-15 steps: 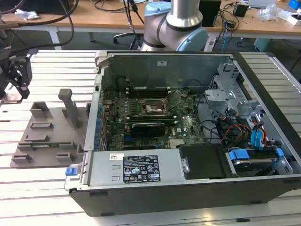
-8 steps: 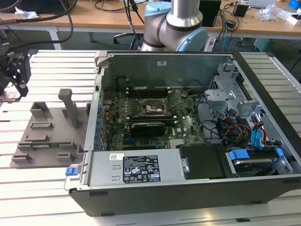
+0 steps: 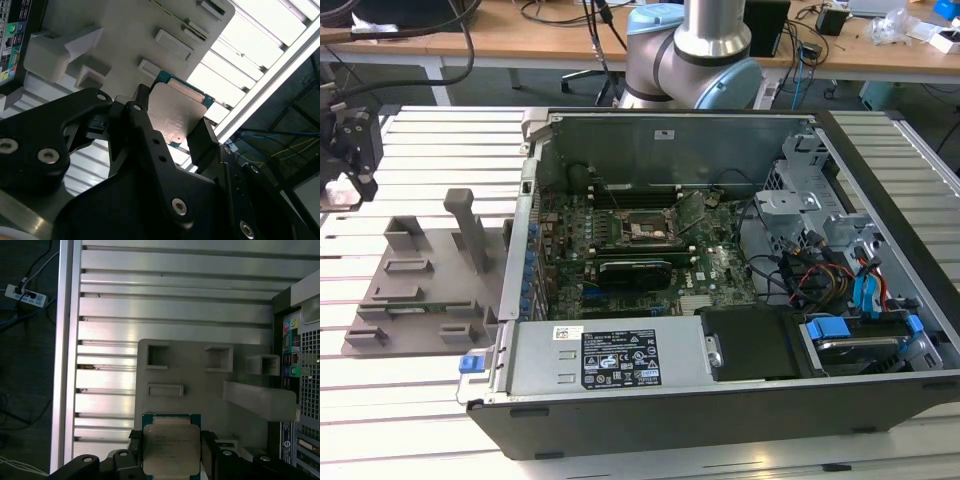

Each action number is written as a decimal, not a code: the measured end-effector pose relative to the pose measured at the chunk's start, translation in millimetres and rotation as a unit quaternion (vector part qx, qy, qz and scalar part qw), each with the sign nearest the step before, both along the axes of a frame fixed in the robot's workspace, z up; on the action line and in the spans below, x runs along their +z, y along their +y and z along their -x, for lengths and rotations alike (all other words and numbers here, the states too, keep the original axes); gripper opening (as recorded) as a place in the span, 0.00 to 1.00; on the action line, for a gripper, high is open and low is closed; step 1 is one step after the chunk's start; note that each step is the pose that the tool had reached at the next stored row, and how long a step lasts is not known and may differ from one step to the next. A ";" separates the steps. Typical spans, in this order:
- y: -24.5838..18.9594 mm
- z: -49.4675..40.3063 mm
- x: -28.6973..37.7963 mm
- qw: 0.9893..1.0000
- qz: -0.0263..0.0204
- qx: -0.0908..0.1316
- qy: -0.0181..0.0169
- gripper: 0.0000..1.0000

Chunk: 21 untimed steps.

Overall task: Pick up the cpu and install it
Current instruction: 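Pick up the cpu and move it towards the insertion slot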

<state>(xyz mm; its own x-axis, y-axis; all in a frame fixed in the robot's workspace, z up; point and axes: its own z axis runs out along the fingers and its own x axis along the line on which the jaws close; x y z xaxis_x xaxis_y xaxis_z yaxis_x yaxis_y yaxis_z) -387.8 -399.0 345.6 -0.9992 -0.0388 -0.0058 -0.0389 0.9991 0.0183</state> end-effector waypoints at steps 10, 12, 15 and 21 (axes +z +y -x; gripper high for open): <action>0.0 0.0 14.6 1.000 0.000 0.000 0.000 0.55; 0.0 0.0 19.1 1.000 0.000 0.000 0.000 0.55; 0.1 0.0 27.3 1.000 0.000 0.000 0.000 0.55; 0.4 0.0 42.6 1.000 0.002 0.000 0.000 0.55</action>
<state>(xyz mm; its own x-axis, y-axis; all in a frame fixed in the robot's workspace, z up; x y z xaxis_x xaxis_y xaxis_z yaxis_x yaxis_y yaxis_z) -387.8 -398.5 388.2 -0.9992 -0.0388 -0.0057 -0.0389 0.9991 0.0149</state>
